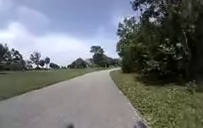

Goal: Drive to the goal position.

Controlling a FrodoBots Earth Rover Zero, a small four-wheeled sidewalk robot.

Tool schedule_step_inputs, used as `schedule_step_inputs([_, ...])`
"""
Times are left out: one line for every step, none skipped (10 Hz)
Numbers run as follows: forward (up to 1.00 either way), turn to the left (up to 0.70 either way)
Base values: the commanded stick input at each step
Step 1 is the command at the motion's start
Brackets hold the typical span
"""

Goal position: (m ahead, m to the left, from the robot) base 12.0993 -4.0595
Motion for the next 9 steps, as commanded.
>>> schedule_step_inputs([0.7, 0.0])
schedule_step_inputs([0.7, 0.0])
schedule_step_inputs([0.7, 0.0])
schedule_step_inputs([0.7, 0.0])
schedule_step_inputs([0.7, 0.0])
schedule_step_inputs([0.7, 0.0])
schedule_step_inputs([0.7, 0.0])
schedule_step_inputs([0.7, 0.0])
schedule_step_inputs([0.7, 0.0])
